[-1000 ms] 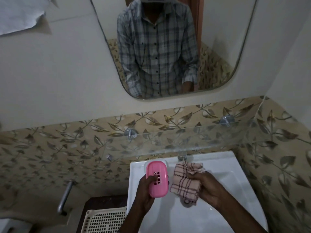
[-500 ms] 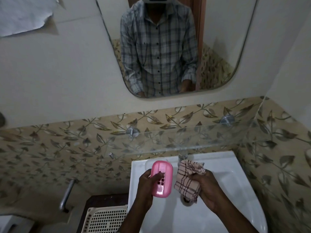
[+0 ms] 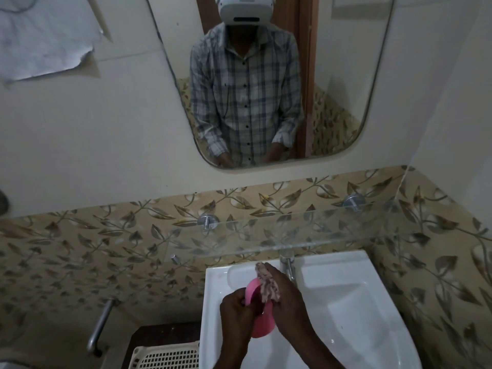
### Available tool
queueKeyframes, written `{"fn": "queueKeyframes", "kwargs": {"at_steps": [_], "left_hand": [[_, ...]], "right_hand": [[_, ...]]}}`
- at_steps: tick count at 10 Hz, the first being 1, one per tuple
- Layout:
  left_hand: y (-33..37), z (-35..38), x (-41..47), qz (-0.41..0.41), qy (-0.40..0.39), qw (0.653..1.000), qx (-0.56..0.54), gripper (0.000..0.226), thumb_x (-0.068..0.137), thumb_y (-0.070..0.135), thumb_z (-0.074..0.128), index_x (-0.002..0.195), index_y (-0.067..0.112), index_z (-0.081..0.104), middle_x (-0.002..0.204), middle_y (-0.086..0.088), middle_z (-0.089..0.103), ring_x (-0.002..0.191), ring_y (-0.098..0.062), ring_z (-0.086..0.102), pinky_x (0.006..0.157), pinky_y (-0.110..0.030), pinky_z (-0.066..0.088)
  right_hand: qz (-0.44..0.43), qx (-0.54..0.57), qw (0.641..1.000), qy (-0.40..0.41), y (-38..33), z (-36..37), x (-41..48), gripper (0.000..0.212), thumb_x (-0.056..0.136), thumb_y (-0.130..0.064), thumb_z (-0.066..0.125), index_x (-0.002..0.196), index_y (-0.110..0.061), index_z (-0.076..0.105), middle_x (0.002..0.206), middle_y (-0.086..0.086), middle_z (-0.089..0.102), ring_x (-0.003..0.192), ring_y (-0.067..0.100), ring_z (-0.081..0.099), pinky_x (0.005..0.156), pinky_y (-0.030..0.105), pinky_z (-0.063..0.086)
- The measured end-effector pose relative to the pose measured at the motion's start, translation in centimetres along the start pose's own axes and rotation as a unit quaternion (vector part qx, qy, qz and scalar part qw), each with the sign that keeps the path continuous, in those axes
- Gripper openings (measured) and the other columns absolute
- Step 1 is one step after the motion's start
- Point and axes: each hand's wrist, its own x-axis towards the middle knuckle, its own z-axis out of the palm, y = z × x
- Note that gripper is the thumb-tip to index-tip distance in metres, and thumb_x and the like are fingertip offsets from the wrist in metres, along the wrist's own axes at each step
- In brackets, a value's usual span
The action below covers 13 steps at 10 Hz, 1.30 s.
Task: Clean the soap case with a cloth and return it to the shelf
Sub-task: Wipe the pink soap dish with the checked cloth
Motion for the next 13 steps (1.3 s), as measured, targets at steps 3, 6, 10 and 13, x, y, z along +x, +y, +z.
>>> {"fn": "queueKeyframes", "kwargs": {"at_steps": [3,6,10,13], "left_hand": [[0.3,-0.1,0.4,0.024,0.026,0.999,-0.021,0.012,0.068,0.019,0.068,0.071,0.019,0.079,0.063,-0.006,0.074,0.058,-0.01,0.066,0.056,-0.022,0.05],[-0.6,0.3,0.2,-0.035,0.058,0.997,-0.043,0.007,0.079,0.009,0.077,0.077,0.015,0.078,0.069,-0.008,0.074,0.064,-0.018,0.067,0.061,-0.036,0.055],[1.9,-0.9,2.2,0.077,-0.073,0.987,0.125,0.009,0.071,0.003,0.07,0.077,0.003,0.077,0.074,-0.01,0.076,0.067,-0.009,0.068,0.06,-0.025,0.053],[-0.9,-0.4,1.0,0.033,-0.023,0.998,0.058,0.011,0.082,0.002,0.069,0.084,0.008,0.078,0.077,-0.006,0.077,0.07,-0.013,0.071,0.065,-0.029,0.057]], "right_hand": [[0.034,0.057,0.998,-0.002,0.8,0.5,1.1,0.05,0.085,0.004,0.046,0.13,-0.015,0.055,0.126,-0.003,0.064,0.119,0.007,0.057,0.105,0.032,0.046],[0.079,0.052,0.995,0.012,2.1,1.3,2.4,0.038,0.079,-0.014,0.053,0.116,-0.021,0.061,0.104,-0.009,0.07,0.099,0.009,0.066,0.077,0.016,0.052],[0.017,-0.033,0.999,0.008,2.7,1.4,3.0,0.036,0.091,-0.024,0.062,0.124,-0.012,0.061,0.122,0.01,0.064,0.117,0.027,0.059,0.102,0.024,0.044],[0.114,0.139,0.984,0.016,2.5,1.4,2.1,0.025,0.097,-0.015,0.055,0.12,-0.008,0.061,0.119,0.012,0.067,0.112,0.03,0.063,0.095,0.021,0.05]]}}
